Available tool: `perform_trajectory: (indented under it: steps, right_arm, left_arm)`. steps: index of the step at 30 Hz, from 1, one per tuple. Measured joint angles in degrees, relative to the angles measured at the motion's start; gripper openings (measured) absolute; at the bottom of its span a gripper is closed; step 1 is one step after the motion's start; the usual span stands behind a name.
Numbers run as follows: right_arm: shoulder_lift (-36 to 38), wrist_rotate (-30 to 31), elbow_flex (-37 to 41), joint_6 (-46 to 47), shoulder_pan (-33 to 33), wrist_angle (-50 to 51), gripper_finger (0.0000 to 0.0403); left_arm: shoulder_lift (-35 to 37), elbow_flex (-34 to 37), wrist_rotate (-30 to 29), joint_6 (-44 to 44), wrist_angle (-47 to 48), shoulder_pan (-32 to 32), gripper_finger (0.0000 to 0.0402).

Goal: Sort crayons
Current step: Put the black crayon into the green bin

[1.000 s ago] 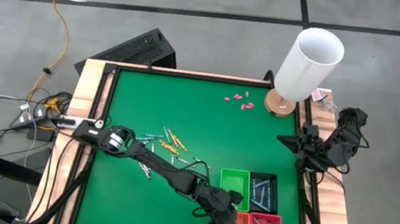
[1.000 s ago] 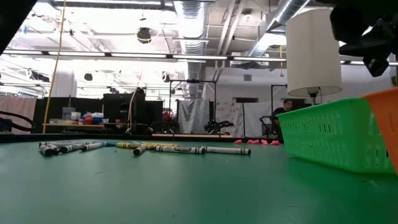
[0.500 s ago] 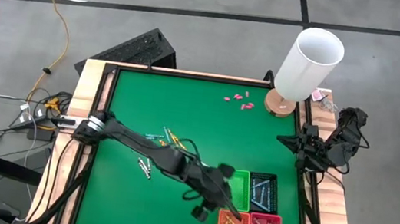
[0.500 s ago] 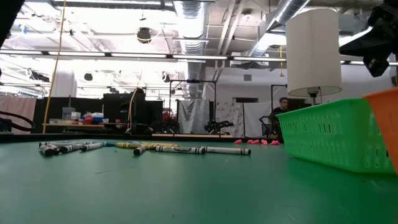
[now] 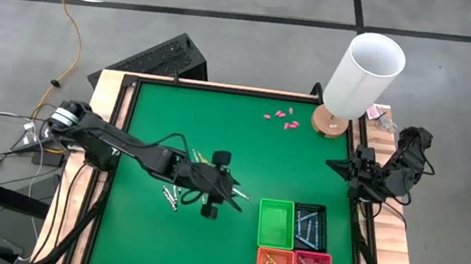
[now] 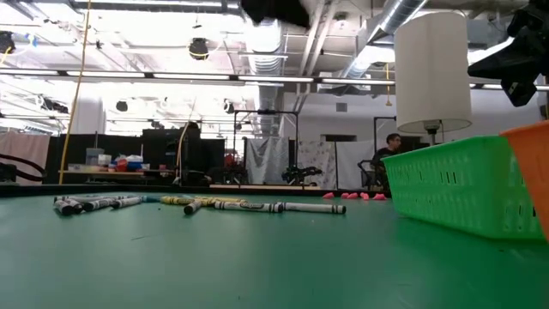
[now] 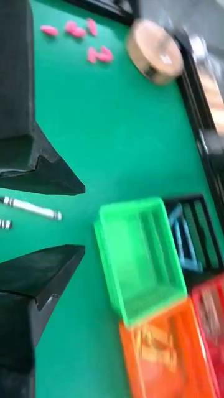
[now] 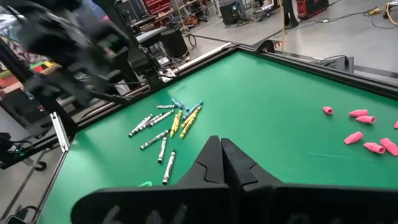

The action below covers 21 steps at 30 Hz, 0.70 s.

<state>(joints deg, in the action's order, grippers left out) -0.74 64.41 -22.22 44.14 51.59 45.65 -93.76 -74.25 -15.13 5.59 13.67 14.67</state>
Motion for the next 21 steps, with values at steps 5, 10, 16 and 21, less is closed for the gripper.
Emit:
perform_trajectory:
  steps: [5, 10, 16, 21]
  right_arm:
    - [0.01, 0.03, 0.0, -0.02, 0.0, 0.0, 0.0]
    - [0.01, 0.13, 0.0, 0.0, 0.0, 0.12, 0.0]
    - [0.01, 0.12, 0.0, 0.0, 0.0, 0.24, 0.0]
    - [0.01, 0.12, 0.0, 0.0, 0.0, 0.21, 0.0]
  left_arm:
    - [0.77, 16.1, -0.17, -0.86, -21.33, -2.08, 0.013]
    - [-4.16, 21.24, 3.13, -1.48, -31.65, -4.7, 0.013]
    - [-12.41, 17.6, 7.83, -0.16, -34.3, -7.98, 0.013]
    - [-15.6, 15.79, 10.24, 3.76, -30.81, -9.38, 0.013]
